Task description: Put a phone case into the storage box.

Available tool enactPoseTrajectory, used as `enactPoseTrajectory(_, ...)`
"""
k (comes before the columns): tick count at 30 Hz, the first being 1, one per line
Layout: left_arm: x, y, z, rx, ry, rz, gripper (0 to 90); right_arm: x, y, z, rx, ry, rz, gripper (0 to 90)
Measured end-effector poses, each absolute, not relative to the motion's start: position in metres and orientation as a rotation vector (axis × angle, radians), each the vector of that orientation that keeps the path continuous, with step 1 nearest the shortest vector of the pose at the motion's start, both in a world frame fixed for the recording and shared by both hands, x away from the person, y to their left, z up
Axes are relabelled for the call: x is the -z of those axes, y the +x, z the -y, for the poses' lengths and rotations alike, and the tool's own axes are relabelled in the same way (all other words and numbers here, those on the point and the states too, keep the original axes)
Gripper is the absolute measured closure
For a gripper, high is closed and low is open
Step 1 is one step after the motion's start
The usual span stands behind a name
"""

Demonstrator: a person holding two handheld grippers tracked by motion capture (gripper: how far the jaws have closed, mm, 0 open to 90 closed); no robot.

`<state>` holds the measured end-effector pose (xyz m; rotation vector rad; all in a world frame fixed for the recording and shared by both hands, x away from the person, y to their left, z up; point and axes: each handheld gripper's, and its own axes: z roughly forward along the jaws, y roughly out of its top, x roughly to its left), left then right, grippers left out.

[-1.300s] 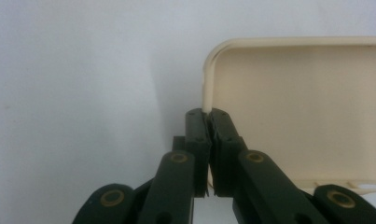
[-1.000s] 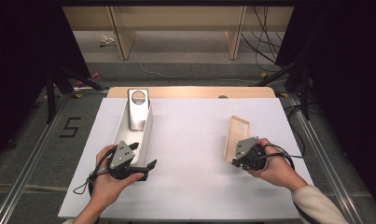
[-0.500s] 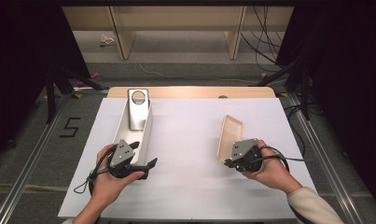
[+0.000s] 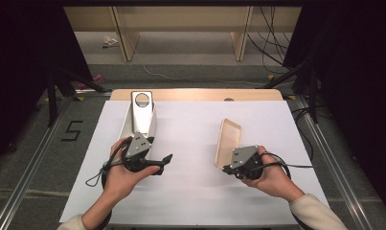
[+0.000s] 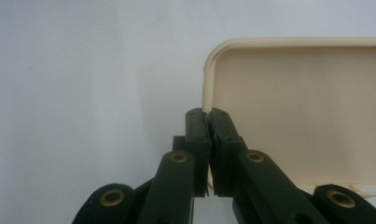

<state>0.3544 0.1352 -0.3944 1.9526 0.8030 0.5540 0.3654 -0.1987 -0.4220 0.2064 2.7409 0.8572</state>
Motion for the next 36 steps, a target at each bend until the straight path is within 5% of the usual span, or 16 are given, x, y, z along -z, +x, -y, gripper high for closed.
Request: enactPoseTrajectory(36,0.374,0.451,-0.012,-0.39,2.153,-0.837,25.9,0.423,0.354,0.172,-0.852,0.095,-2.744,88.2)
